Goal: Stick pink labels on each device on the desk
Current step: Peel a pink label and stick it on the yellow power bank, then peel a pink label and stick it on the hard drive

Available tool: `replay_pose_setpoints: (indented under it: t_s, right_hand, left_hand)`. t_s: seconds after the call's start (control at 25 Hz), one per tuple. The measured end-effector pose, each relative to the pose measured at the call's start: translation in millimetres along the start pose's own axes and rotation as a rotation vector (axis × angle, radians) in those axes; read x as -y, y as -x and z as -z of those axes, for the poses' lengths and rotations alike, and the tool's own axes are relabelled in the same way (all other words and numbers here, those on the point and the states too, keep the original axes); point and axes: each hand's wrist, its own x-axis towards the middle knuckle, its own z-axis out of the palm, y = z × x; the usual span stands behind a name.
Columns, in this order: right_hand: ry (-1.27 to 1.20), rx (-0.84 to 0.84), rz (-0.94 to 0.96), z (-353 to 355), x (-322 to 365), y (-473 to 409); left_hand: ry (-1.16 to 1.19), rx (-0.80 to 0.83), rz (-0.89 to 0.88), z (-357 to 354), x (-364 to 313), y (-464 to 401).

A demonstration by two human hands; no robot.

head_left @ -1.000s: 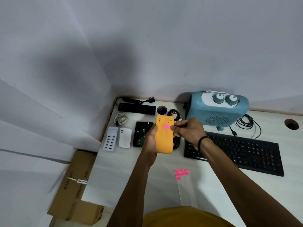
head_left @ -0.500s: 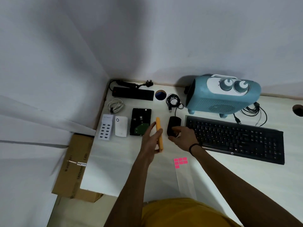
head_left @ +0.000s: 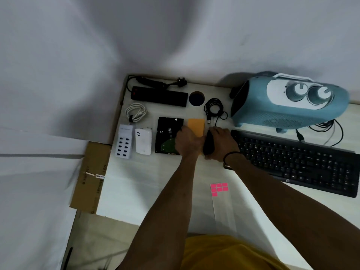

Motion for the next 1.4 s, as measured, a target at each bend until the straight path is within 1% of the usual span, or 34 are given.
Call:
replay_pose_setpoints:
  t_s: [0.24,0.4,0.6,0.76,0.84,0.92,1.0,1.08,1.2,1.28,1.4]
  right_hand:
    - [0.000,0.008,0.006,6,-12,1]
    - [-0.010,0.027,0.003,9,-11,1]
    - [0.012,0.009,0.003,18,-7,15]
    - [-0.040,-0.090,0.041,20,-4,44]
    - [-0.111,-0.151,0.053,14,-3,65]
    - [-0.184,-0.196,0.027,2,-6,89]
    - [-0.212,-0.201,-0.005,-15,-13,113]
    - [-0.202,-0.161,-0.034,-37,-24,140]
    - [-0.146,-0.046,-0.067,-73,-39,172]
    - [-0.080,0.033,-0.071,-92,-44,186]
    - [0.035,0.152,-0.089,-111,-43,200]
  left_hand:
    - [-0.186,-0.050,-0.058,-13,1,-1]
    - [-0.222,-0.031,-0.074,-14,2,1]
    - [-0.150,-0.018,-0.151,-6,4,19]
    - [-0.003,0.004,-0.305,7,17,42]
    - [0.049,0.032,-0.380,8,27,59]
    - [0.041,0.081,-0.437,1,38,79]
    - [0.020,0.147,-0.459,-11,51,95]
    - [0.017,0.183,-0.451,-25,64,111]
    - [-0.012,0.242,-0.381,-43,82,128]
    - [-0.072,0.302,-0.354,-50,92,133]
    - [-0.217,0.379,-0.370,-59,105,138]
